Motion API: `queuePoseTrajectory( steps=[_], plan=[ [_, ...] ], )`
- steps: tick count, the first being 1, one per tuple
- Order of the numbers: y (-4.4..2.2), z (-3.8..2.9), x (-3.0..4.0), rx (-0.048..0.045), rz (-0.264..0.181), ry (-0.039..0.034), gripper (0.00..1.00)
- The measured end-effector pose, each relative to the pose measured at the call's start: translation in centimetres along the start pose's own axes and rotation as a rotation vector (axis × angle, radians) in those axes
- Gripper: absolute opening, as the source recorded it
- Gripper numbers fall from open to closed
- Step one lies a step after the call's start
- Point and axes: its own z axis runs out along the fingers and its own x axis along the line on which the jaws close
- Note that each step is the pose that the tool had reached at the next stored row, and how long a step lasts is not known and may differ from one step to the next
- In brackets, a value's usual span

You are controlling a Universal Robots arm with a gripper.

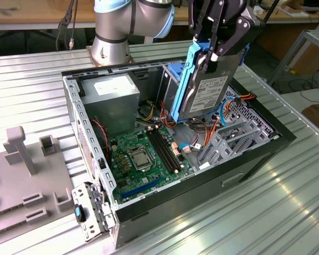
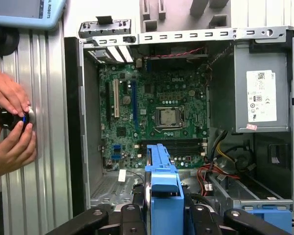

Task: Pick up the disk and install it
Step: 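Insert the disk into the insertion slot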

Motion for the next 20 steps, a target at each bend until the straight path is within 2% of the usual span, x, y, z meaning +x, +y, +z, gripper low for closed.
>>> queuePoseTrajectory(
  steps=[3, 8, 12, 17, 20],
  plan=[
    [-0.34, 0.1, 0.53, -0.0001, 0.003, 0.0043, 0.37],
    [-0.71, 0.19, 0.97, -0.0002, 0.006, 0.009, 0.37],
    [-1.26, 0.32, 1.44, -0.0002, 0.009, 0.0145, 0.37],
    [-2.34, 0.57, 2.12, -0.0001, 0.012, 0.023, 0.37],
    [-2.99, 0.68, 2.2, 0.0, 0.012, 0.0271, 0.37]
  ],
)
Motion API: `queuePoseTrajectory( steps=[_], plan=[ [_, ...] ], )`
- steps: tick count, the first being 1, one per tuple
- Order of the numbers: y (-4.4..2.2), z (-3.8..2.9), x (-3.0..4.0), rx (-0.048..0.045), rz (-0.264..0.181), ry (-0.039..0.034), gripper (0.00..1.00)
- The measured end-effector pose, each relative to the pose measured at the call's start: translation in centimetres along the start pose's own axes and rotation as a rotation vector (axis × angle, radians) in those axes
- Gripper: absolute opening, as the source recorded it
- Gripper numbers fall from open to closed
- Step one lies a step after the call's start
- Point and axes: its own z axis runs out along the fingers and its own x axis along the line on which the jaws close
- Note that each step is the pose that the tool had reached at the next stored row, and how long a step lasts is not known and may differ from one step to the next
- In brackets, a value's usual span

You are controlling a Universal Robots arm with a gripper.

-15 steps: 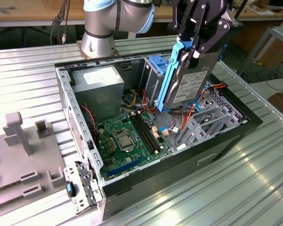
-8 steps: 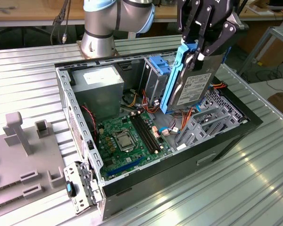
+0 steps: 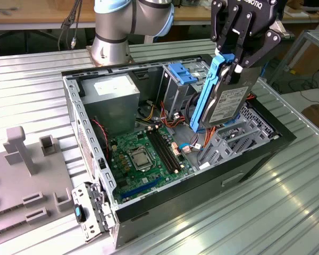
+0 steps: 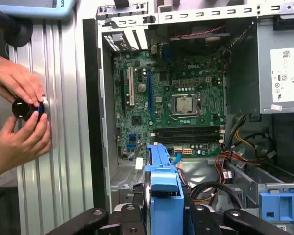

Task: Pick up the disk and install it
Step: 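Insert the disk into the insertion slot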

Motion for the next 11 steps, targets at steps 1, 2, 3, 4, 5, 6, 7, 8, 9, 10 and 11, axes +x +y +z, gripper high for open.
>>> queuePoseTrajectory(
  steps=[1, 2, 3, 4, 5, 6, 7, 8, 9, 10, 11],
  plan=[
    [-0.43, 0.08, -0.01, 0.0001, 0.0, 0.0005, 0.37],
    [-0.93, 0.15, -0.03, 0.0001, 0.0, 0.0012, 0.37],
    [-1.6, 0.25, -0.05, 0.0001, 0.0, 0.0016, 0.37],
    [-2.54, 0.44, -0.1, 0.0001, 0.0, 0.0016, 0.37],
    [-3.02, 0.57, -0.13, 0.0001, 0.0, 0.0019, 0.37],
    [-3.22, 0.66, -0.14, 0.0001, 0.0, 0.0017, 0.37],
    [-3.49, 0.76, -0.15, 0.0002, -0.001, 0.0018, 0.37],
    [-3.84, 0.86, -0.18, 0.0003, -0.002, 0.0018, 0.37],
    [-4.56, 0.96, -0.21, 0.0002, -0.003, 0.0019, 0.37],
    [-5.17, 1.02, -0.25, 0.0003, -0.003, 0.0017, 0.37],
    [-5.63, 1.05, -0.25, 0.0001, -0.003, 0.0019, 0.37]
  ],
)
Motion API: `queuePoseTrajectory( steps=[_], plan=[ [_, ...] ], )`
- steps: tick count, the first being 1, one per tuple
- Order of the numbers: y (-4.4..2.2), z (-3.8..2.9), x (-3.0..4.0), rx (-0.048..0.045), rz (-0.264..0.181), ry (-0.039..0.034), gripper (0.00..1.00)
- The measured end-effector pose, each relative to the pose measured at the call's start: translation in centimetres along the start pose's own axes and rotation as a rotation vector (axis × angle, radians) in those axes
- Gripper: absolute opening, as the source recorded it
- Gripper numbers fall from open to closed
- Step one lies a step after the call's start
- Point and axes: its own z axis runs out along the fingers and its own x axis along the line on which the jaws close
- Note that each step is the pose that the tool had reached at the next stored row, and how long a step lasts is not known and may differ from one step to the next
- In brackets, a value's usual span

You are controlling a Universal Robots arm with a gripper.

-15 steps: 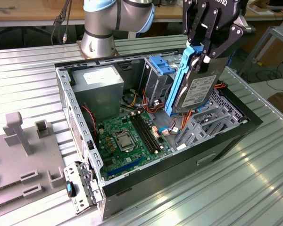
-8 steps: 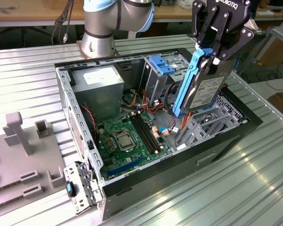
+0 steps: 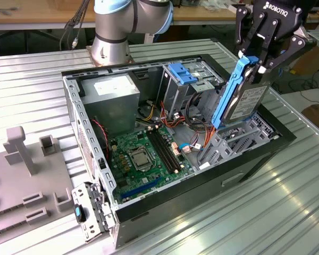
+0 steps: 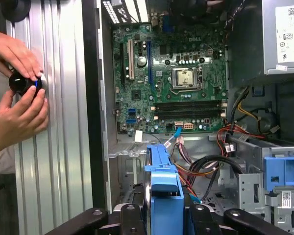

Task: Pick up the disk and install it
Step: 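Insert the disk into the insertion slot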

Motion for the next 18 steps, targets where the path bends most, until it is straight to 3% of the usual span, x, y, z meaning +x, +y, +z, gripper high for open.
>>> queuePoseTrajectory(
  steps=[2, 9, 11, 13, 15, 17, 18],
  plan=[
    [-0.84, 0.14, 0.15, -0.0002, 0.0, -0.0001, 0.37],
    [-1.64, 1.08, 0.45, -0.0011, 0.0, -0.0002, 0.37],
    [-1.97, 1.45, 1.18, -0.0013, 0.0, -0.001, 0.37],
    [-1.96, 1.65, 1.24, -0.0017, 0.0, -0.0015, 0.37],
    [-1.96, 1.78, 1.24, -0.0022, 0.0, -0.0121, 0.37],
    [-1.96, 1.82, 1.24, -0.003, 0.001, -0.0318, 0.37],
    [-1.97, 1.82, 1.29, -0.0031, 0.001, -0.0319, 0.37]
  ],
)
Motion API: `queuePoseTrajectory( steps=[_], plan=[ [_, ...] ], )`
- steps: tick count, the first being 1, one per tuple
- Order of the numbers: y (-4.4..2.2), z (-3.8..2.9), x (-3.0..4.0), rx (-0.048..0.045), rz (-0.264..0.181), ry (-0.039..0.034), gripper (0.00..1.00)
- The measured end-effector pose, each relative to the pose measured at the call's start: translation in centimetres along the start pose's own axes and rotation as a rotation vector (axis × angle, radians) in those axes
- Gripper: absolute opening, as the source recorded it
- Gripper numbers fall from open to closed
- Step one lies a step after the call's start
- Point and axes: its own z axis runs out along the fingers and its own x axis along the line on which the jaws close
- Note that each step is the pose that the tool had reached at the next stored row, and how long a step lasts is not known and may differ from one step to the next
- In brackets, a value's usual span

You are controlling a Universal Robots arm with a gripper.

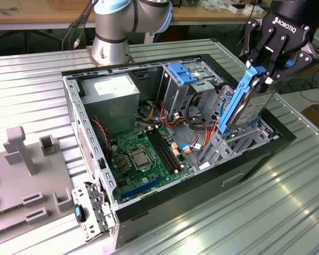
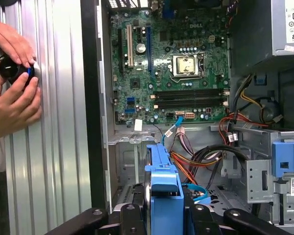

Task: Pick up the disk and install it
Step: 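Insert the disk into the insertion slot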

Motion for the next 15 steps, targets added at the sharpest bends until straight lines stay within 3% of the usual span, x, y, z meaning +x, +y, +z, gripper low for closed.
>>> queuePoseTrajectory(
  steps=[15],
  plan=[
    [0.03, 0.01, 0.11, 0.0, 0.0, -0.0006, 0.37]
  ],
)
